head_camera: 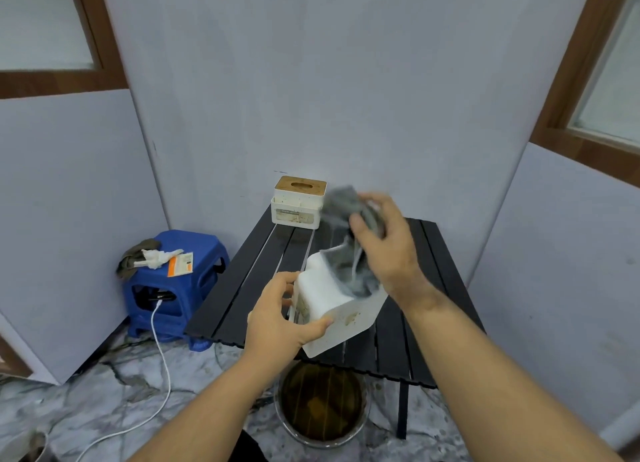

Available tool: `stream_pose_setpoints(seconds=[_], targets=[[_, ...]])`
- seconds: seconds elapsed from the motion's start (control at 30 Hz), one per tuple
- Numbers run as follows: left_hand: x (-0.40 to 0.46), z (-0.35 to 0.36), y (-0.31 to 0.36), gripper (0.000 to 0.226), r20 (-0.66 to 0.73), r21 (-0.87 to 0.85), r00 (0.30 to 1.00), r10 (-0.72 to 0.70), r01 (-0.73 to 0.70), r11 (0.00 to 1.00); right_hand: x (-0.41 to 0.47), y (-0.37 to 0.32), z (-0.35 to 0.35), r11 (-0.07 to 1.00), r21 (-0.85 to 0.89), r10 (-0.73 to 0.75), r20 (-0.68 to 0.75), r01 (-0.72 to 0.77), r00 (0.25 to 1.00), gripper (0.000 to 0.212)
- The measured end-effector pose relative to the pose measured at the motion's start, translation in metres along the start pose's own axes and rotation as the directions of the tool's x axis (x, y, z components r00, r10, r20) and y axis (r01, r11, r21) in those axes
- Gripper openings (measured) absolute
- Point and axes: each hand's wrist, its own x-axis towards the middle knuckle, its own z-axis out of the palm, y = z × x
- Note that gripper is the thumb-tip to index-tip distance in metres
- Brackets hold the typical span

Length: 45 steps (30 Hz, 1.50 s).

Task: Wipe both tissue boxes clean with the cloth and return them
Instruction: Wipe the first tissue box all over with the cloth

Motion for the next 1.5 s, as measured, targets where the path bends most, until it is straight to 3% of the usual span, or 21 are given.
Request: stream_pose_setpoints(seconds=[0.07,0.13,0.23,0.33,0.43,0.57,0.67,0.77,0.87,1.03,1.2,1.37,1.5], targets=[[0.001,0.0,0.0,0.068,-0.001,0.015,1.0,0.011,-0.011,1.0,-0.021,0.036,-0.004,0.925,-0.375,-0.051,0.033,0.06,0.998,0.03],[0.001,0.001,0.0,0.069,-0.007,0.027,1.0,0.019,-0.019,0.999,-0.032,0.052,-0.005,0.837,-0.525,-0.145,0.058,0.154,0.988,0.031],[0.001,0.001,-0.002,0.067,-0.005,0.035,1.0,0.028,-0.027,0.999,-0.035,0.048,-0.01,0.827,-0.533,-0.168,0.072,0.18,0.983,0.033],[0.002,0.0,-0.004,0.065,-0.014,0.013,0.999,0.046,-0.045,0.999,-0.038,0.044,-0.02,0.802,-0.527,-0.154,0.271,0.28,0.95,0.054],[0.003,-0.001,-0.003,0.063,-0.011,-0.004,0.999,0.043,-0.043,0.999,-0.04,0.043,-0.034,0.742,-0.539,-0.101,0.498,0.399,0.861,0.07],[0.003,-0.002,-0.003,0.061,-0.01,-0.009,1.0,0.022,-0.022,1.0,-0.034,0.042,-0.039,0.675,-0.592,-0.026,0.577,0.44,0.816,0.07],[0.005,-0.002,-0.002,0.059,0.0,-0.018,1.0,-0.006,0.006,1.0,-0.026,0.041,-0.041,0.739,-0.588,0.02,0.507,0.328,0.861,0.062],[0.006,-0.002,-0.001,0.058,0.004,-0.023,1.0,-0.016,0.016,1.0,-0.017,0.04,-0.034,0.791,-0.597,0.058,0.293,0.135,0.954,0.05],[0.006,-0.002,-0.001,0.059,0.004,-0.02,1.0,0.003,-0.003,1.0,-0.023,0.032,0.002,0.717,-0.697,0.061,0.104,0.029,0.993,0.045],[0.006,-0.003,-0.003,0.061,0.026,0.012,0.999,0.039,-0.039,0.999,-0.043,0.018,0.029,0.708,-0.658,-0.06,0.306,0.256,0.95,0.043],[0.004,-0.004,-0.001,0.063,0.03,0.005,0.999,0.026,-0.026,1.0,-0.019,0.031,-0.011,0.721,-0.692,0.056,0.046,-0.008,0.997,0.032],[0.002,-0.003,-0.001,0.064,0.027,-0.006,0.999,0.045,-0.045,0.999,-0.036,0.023,0.015,0.77,-0.606,-0.034,0.274,0.201,0.961,0.034],[0.001,-0.002,-0.001,0.067,0.034,0.007,0.999,0.028,-0.028,1.0,-0.02,0.029,-0.012,0.786,-0.619,0.045,0.048,-0.005,0.998,0.03]])
